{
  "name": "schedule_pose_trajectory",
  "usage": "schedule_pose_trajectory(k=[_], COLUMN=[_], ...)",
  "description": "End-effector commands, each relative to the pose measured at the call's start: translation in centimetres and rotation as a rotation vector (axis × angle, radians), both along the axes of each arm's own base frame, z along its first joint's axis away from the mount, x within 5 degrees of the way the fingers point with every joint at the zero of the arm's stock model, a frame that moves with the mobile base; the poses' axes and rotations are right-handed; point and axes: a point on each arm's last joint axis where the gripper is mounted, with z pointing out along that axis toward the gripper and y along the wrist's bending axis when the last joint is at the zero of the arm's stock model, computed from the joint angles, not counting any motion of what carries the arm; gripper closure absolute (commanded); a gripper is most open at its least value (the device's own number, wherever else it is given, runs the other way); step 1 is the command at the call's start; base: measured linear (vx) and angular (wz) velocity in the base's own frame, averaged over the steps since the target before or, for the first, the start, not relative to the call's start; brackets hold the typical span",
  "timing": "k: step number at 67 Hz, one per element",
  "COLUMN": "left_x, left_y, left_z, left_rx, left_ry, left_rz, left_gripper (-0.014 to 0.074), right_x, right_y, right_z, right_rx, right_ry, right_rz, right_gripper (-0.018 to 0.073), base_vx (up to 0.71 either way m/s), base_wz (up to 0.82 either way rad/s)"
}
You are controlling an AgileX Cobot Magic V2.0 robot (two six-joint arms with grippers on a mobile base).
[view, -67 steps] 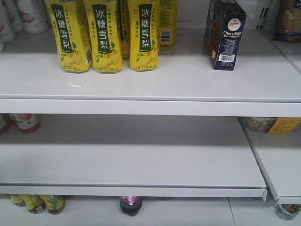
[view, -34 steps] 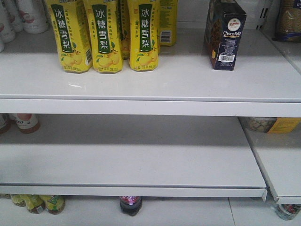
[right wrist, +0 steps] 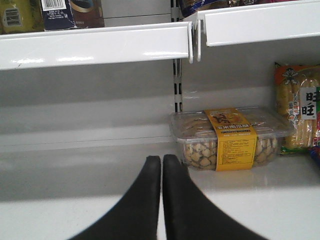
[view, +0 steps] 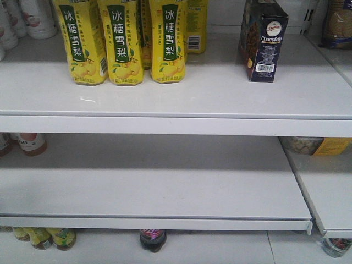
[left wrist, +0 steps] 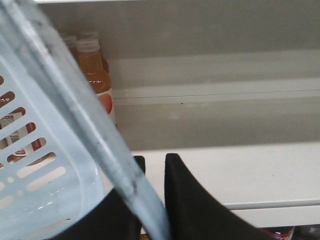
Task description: Left arm holds basket, right arm returns cookies
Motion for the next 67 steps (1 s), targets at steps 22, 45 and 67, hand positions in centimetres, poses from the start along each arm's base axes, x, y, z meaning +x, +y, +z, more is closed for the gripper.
schedule_pose_trajectory(k=[22,45,67], left_x=[-0.09,-0.09,-0.09], left_y=[0.0,0.0,0.0], left_z=[1.89,1.89,1.89], left_rx=[0.025,0.025,0.025], left_ry=[-0.141,-0.141,-0.141], left_rz=[-0.004,-0.004,-0.004], left_gripper=[0.0603,0.0603,0.0603], right_x=[-0.04,-0.04,-0.04], right_y=[-0.09,-0.09,-0.09], right_z=[0.57,0.57,0.57], right_rx=[-0.014,-0.014,-0.014], right_ry=[-0.071,-0.071,-0.071], right_rz=[-0.013,-0.013,-0.013], right_gripper=[0.0567,0.0567,0.0567], base_vx=[0.0,0.0,0.0], base_wz=[0.0,0.0,0.0])
